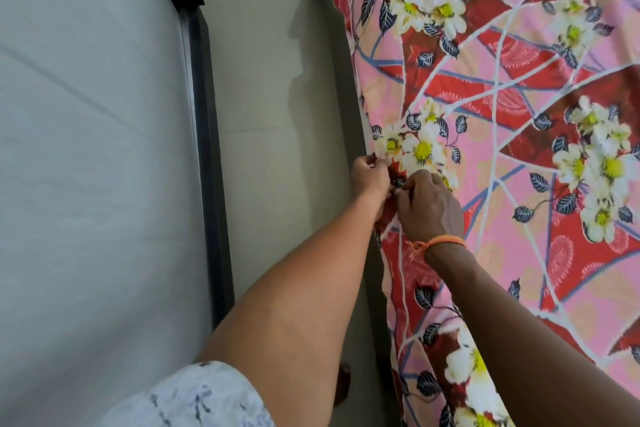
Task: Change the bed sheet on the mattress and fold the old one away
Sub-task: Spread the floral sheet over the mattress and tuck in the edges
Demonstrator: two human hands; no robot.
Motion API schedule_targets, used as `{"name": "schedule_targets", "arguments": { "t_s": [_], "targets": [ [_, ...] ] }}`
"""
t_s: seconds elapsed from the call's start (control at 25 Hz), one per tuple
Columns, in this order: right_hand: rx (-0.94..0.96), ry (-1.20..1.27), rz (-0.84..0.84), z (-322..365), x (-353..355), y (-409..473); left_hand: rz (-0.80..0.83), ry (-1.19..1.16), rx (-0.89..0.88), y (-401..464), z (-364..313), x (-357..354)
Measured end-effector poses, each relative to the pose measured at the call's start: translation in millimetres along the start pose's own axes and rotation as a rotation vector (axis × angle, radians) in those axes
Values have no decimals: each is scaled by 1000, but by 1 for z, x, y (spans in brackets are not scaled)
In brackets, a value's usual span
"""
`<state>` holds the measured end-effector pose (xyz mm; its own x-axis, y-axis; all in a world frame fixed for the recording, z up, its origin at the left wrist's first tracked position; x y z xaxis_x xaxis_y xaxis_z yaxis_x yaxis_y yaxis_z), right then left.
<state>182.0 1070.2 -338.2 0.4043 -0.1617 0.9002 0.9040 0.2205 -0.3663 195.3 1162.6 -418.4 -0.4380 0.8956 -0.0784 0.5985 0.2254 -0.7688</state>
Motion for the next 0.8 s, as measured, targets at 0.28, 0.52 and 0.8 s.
{"name": "schedule_targets", "arguments": {
  "t_s": [0.28,0.52,0.8],
  "targets": [
    [3,226,-114,29,15,44,-120,-7,-5,-4,3,48],
    [112,-289,-70,47,-5,61,-623,-125,441,9,67,135],
    [422,-518,27,53,-21,87,168,-51,324,21,28,50]
  ]
}}
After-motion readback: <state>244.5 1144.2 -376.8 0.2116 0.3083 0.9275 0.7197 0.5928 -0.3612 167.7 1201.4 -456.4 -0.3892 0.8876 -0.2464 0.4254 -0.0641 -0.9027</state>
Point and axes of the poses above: each hand's wrist, its own y-axis towards the middle knuckle, its own x-axis out of the back of the hand, z = x × y, the point moved 2 cm from there along y, towards the middle knuckle, and after that the axes turned 8 degrees about z, right-handed, at the moved point
